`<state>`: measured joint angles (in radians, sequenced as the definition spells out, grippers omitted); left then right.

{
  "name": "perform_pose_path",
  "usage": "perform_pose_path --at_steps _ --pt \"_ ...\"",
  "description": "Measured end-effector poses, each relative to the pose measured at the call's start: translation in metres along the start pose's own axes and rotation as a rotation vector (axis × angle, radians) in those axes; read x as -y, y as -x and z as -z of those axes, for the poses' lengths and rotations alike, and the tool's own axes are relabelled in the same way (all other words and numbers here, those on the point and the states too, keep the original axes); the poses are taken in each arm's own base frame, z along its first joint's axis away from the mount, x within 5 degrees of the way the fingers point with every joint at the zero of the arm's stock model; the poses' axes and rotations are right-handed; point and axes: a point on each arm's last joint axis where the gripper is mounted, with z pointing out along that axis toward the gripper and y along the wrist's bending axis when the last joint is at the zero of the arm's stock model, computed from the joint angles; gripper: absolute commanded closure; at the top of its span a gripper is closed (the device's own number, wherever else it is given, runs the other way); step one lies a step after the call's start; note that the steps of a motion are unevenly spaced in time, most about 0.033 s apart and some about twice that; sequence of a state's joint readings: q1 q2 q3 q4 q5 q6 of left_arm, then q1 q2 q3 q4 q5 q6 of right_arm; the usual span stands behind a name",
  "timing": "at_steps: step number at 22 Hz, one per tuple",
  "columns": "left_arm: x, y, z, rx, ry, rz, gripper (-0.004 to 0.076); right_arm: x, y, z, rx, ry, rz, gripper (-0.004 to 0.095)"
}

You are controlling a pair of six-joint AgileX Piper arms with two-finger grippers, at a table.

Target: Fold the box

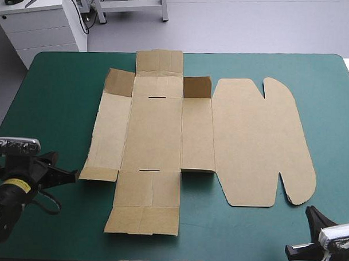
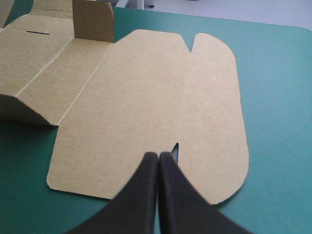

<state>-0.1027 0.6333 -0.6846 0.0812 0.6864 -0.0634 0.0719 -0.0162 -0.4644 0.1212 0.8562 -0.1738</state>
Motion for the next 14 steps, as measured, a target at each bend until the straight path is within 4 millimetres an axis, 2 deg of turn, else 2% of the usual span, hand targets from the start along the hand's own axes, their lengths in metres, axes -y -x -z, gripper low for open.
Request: perform_pose_path --at_steps 2,5,9,11,13,14 --pt "0.001 0.012 -0.008 -0.022 -0.001 0.001 0.0702 0.0 0.0 0.0 0.0 0.0 0.0 0.0922" --pt "0.002 0.037 -0.033 -0.099 -0.009 -0.046 0.0703 0.0 0.0 0.0 0.0 0.0 0.0 0.0922" --pt "0.003 0.054 -0.052 -0.184 -0.012 -0.115 0.0703 0.0 0.0 0.0 0.0 0.0 0.0 0.0922" --pt "-0.002 0.067 -0.071 -0.269 -0.028 -0.126 0.0703 0.0 0.0 0.0 0.0 -0.001 0.0 0.0922" --pt "-0.013 0.077 -0.095 -0.337 -0.156 0.001 0.0705 0.0 0.0 0.0 0.0 -0.001 0.0 0.0922" --pt "-0.018 0.079 -0.101 -0.342 -0.199 0.054 0.0707 0.0 0.0 0.0 0.0 -0.001 0.0 0.0922"
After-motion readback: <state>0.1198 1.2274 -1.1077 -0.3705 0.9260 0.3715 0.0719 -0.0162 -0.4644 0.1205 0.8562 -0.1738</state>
